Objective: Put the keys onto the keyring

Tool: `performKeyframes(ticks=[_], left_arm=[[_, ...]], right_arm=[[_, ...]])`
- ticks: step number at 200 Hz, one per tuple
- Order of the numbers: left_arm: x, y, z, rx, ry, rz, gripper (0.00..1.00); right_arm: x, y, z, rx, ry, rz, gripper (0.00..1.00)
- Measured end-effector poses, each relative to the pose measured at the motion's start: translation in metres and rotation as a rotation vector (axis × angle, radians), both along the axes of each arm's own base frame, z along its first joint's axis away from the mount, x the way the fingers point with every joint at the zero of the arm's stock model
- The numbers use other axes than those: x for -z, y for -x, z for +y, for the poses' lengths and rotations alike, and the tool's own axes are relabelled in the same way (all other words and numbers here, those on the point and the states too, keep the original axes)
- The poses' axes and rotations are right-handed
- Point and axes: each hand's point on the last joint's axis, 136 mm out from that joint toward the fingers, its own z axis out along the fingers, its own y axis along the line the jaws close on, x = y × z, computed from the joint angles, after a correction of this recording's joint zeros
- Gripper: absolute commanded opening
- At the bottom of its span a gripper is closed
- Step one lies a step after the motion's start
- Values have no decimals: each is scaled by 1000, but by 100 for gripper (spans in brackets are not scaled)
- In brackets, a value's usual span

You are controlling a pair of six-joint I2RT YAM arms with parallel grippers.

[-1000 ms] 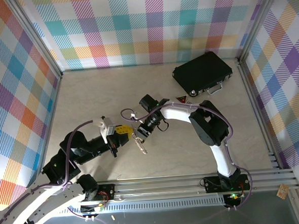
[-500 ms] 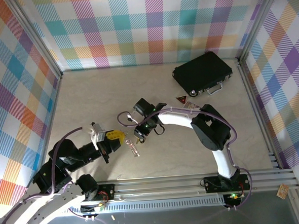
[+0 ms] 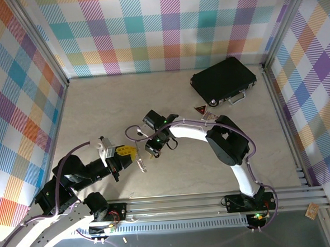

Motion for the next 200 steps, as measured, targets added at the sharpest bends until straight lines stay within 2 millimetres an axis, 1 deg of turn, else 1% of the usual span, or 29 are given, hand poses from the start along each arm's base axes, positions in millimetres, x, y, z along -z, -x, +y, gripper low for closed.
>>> performKeyframes(ticks=[38, 58, 80, 111, 200], left_arm=[[-1, 0, 1, -6, 7, 4, 0], [-1, 0, 1, -6, 9, 8, 0], [-1, 0, 1, -6, 10, 10, 0], [-1, 0, 1, -7, 10, 10, 0], [0, 0, 1, -6, 9, 10, 0]], right_arm=[[3, -2, -2, -13, 23, -12, 32], [2, -3, -3, -21, 31, -23, 28], [2, -4, -5, -22, 39, -26, 25], [3, -4, -4, -33, 45, -25, 24], [2, 0, -4, -50, 55, -24, 5]])
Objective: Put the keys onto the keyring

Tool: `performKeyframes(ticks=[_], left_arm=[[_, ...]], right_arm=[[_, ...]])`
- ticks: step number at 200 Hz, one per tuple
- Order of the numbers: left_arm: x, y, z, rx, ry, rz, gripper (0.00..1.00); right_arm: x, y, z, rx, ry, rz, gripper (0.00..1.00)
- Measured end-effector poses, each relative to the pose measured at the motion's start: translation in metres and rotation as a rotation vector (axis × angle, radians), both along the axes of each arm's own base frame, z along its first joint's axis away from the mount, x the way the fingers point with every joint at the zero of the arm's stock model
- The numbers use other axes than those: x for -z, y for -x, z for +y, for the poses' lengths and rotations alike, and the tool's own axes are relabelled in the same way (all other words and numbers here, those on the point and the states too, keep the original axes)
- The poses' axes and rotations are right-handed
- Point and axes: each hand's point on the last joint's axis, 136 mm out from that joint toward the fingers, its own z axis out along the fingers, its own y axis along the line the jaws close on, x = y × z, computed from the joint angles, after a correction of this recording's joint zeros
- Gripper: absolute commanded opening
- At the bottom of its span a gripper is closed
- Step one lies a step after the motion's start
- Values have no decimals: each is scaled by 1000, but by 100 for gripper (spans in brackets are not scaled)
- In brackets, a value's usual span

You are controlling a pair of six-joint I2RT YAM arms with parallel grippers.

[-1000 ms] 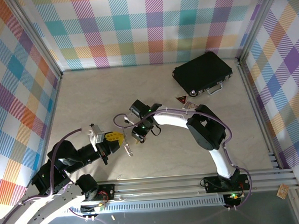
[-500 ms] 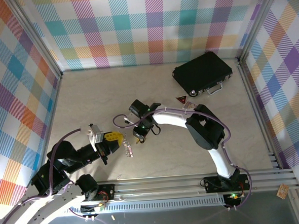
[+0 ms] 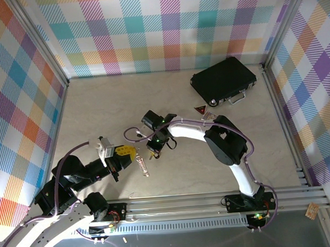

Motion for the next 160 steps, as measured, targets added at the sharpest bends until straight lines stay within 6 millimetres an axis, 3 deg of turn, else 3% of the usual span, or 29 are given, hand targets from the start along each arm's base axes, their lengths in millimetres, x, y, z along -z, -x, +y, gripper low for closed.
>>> performKeyframes(ticks=[66, 103, 125, 160], left_arm=[[-3, 2, 2, 0, 9, -8, 0], [-3, 2, 2, 1, 10, -9, 0], [-3, 2, 2, 5, 10, -9, 0], [-3, 7, -2, 38, 12, -8, 0]], right_arm=[[-1, -1, -2, -13, 6, -20, 0], [-14, 13, -20, -27, -22, -44, 0], [-46, 31, -29, -61, -122, -74, 0], [-122, 60, -33, -140, -372, -147, 0]])
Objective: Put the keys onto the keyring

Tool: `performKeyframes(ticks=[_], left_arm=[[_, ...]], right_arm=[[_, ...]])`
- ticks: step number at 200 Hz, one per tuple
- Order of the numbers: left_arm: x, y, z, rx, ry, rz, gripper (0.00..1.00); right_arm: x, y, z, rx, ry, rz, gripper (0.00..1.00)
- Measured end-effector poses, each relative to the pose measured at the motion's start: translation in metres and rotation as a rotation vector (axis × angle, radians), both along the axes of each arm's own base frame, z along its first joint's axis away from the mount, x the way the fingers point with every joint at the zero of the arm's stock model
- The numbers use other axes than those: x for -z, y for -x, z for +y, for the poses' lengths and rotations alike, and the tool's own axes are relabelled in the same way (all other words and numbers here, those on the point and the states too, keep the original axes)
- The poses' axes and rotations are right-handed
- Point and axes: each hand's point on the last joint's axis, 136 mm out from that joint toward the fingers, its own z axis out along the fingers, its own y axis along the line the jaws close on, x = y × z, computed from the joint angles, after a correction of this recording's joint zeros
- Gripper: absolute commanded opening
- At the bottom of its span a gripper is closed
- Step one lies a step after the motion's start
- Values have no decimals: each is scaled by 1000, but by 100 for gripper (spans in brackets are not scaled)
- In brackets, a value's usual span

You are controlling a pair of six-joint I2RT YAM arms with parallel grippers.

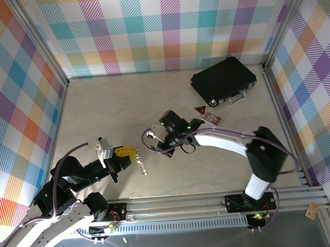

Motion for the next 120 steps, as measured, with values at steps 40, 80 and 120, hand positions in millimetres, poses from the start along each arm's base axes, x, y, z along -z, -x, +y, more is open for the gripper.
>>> performKeyframes(ticks=[40, 80, 120], left_arm=[[1, 3, -12, 60, -6, 9, 0], [-11, 11, -26, 156, 29, -17, 0], [-22, 20, -40, 253, 63, -49, 0]], right_arm=[[-69, 31, -14, -76, -228, -90, 0], [-135, 61, -37, -120, -429, -176, 0], [-183, 87, -56, -168, -577, -224, 0]])
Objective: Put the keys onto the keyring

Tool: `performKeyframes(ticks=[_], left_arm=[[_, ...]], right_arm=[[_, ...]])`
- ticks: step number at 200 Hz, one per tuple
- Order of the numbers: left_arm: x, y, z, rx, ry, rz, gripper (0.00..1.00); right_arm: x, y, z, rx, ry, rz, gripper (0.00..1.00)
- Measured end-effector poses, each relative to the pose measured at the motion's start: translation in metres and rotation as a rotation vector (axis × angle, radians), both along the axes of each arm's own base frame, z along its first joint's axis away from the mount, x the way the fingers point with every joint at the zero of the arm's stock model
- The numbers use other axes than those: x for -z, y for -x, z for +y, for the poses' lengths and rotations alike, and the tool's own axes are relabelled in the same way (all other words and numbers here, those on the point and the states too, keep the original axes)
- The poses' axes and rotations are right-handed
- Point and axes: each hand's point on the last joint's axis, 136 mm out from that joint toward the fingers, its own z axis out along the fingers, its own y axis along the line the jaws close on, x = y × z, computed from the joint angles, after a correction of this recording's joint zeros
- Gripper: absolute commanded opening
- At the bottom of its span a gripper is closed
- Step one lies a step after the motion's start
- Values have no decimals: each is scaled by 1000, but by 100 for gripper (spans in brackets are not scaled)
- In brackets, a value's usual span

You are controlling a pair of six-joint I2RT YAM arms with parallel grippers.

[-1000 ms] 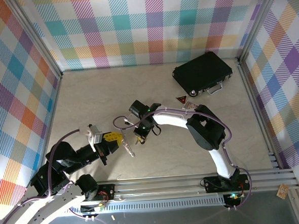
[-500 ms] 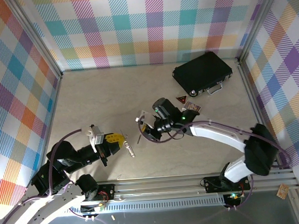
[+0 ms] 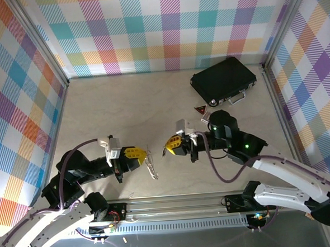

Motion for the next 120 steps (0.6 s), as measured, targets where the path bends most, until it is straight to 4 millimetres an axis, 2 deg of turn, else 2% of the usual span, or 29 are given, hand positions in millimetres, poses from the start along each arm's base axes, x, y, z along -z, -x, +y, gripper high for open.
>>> performKeyframes(ticks=[42, 120], left_arm=[[4, -3, -17, 61, -7, 6, 0], [7, -10, -39, 124, 16, 22, 0]], right_arm=[[-18, 14, -8, -34, -56, 15, 0], [-18, 15, -16, 8, -75, 100, 0]])
